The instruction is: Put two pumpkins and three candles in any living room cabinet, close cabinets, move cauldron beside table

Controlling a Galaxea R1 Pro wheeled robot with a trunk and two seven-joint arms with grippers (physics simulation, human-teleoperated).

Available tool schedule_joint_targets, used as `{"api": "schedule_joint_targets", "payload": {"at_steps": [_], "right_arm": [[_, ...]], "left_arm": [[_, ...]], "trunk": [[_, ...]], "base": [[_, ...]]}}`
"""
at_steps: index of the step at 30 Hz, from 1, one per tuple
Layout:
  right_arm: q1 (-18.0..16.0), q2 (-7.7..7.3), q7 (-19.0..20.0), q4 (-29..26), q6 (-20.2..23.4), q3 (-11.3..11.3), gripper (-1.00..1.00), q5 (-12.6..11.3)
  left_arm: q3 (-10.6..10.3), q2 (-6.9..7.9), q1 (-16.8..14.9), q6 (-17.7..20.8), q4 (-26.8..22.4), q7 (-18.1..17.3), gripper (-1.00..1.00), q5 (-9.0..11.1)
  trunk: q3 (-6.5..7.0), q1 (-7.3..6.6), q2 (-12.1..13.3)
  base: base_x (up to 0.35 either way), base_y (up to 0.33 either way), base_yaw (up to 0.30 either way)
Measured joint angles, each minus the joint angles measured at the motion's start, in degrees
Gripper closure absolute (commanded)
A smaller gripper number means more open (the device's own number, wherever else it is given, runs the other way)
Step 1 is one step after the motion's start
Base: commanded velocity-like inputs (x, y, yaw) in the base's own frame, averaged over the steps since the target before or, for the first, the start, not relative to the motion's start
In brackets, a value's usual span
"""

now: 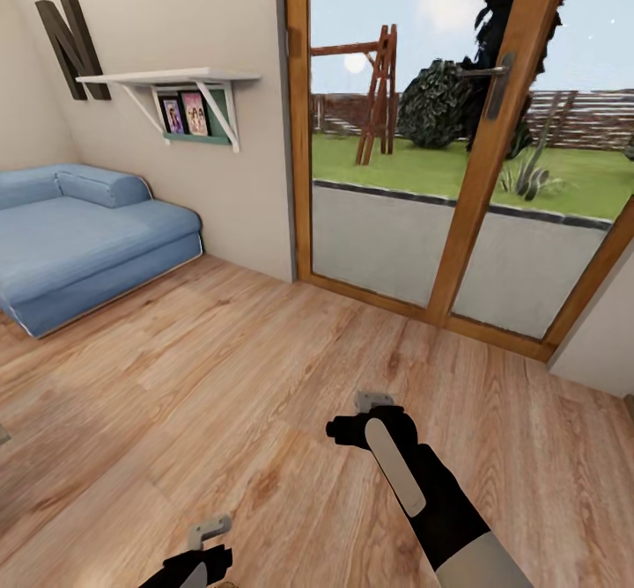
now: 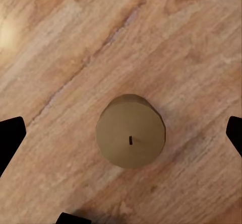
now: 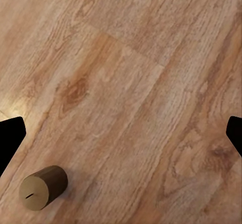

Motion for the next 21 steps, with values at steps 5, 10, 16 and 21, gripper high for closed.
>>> {"api": "schedule_joint_targets", "payload": {"at_steps": [5, 10, 16, 21], "right_arm": [[0.0, 0.00, 0.0, -0.1, 0.0, 0.0, -1.00, 0.0], [0.0, 0.00, 0.1, 0.0, 0.0, 0.0, -1.00, 0.0], [0.0, 0.00, 0.1, 0.0, -0.1, 0.0, -1.00, 0.0], [0.0, 0.00, 0.1, -0.1, -0.2, 0.0, -1.00, 0.0]], "left_arm": [[-0.2, -0.49, 0.0, -0.6, 0.1, -0.1, -1.00, -0.2], [-0.8, -0.63, 0.0, -3.0, 0.2, -0.1, -1.00, 0.0], [-2.1, -0.65, 0.0, -3.4, 0.3, -0.1, -1.00, 0.1], [-2.2, -0.72, 0.0, -3.5, 0.3, -0.1, -1.00, 0.1]], "trunk": [[-0.90, 1.10, -2.0], [-1.80, 2.20, -4.0], [-2.87, 3.52, -6.4], [-3.77, 4.61, -8.4]], "base": [[0.000, 0.000, 0.000], [0.000, 0.000, 0.000], [0.000, 0.000, 0.000], [0.000, 0.000, 0.000]]}}
